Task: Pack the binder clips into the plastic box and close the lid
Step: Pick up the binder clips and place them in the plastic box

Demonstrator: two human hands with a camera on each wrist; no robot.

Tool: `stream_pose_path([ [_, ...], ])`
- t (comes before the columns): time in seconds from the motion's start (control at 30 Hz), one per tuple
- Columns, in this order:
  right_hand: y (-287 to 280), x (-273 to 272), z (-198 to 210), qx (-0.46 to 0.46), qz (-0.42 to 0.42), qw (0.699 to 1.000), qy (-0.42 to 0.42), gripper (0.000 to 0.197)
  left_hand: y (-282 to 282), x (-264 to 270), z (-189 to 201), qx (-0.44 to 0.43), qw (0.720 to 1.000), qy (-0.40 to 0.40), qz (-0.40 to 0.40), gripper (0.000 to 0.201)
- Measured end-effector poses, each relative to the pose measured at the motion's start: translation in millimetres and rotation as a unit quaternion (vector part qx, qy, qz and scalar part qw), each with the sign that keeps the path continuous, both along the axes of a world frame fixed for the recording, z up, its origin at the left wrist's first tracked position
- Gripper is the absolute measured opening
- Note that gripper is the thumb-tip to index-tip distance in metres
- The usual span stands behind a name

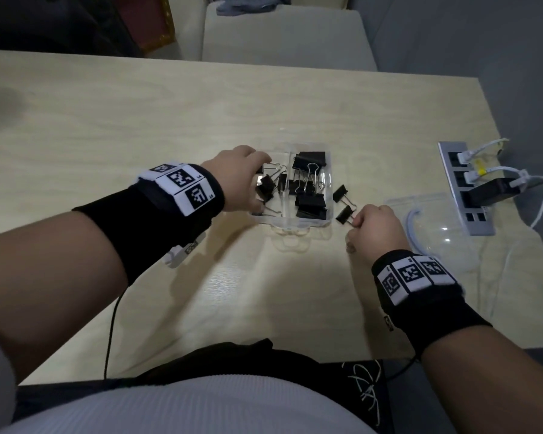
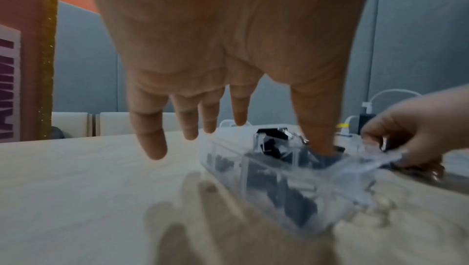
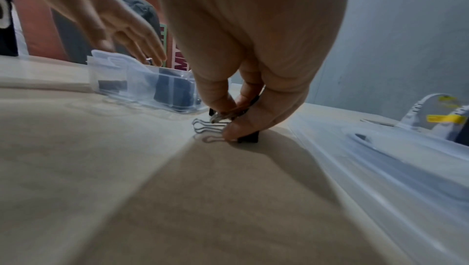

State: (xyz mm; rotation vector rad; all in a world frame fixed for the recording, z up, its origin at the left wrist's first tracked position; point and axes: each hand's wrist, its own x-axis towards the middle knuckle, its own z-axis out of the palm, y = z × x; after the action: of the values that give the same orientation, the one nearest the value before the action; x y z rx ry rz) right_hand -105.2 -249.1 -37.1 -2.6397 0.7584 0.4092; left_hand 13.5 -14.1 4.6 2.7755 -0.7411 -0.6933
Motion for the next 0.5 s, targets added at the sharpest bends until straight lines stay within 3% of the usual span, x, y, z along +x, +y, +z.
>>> stream_pose_path([
  [0.07, -1.2, -1.3, 2.6, 0.007, -0.009, 1.0, -0.01, 0.02, 4.6, -3.9, -7.1, 0.039, 0.999, 0.012, -0.023, 0.112],
  [0.13, -0.2, -2.8, 4.3, 0.019, -0.003, 1.0, -0.008, 0.023, 7.3, -7.9, -13.0, 0.05, 0.998, -0.001, -0.028, 0.119],
  [0.23, 2.9, -6.5, 3.0, 0.018, 0.034, 0.999, 0.025, 0.036, 8.1, -11.0, -17.8, 0.036, 0.999, -0.01, -0.017, 0.12],
  [0.5, 7.7, -11.3, -0.4, 0.018, 0.055, 0.998, 0.003, 0.022, 8.9, -1.7, -14.9, -0.036, 0.999, -0.005, 0.025, 0.118],
])
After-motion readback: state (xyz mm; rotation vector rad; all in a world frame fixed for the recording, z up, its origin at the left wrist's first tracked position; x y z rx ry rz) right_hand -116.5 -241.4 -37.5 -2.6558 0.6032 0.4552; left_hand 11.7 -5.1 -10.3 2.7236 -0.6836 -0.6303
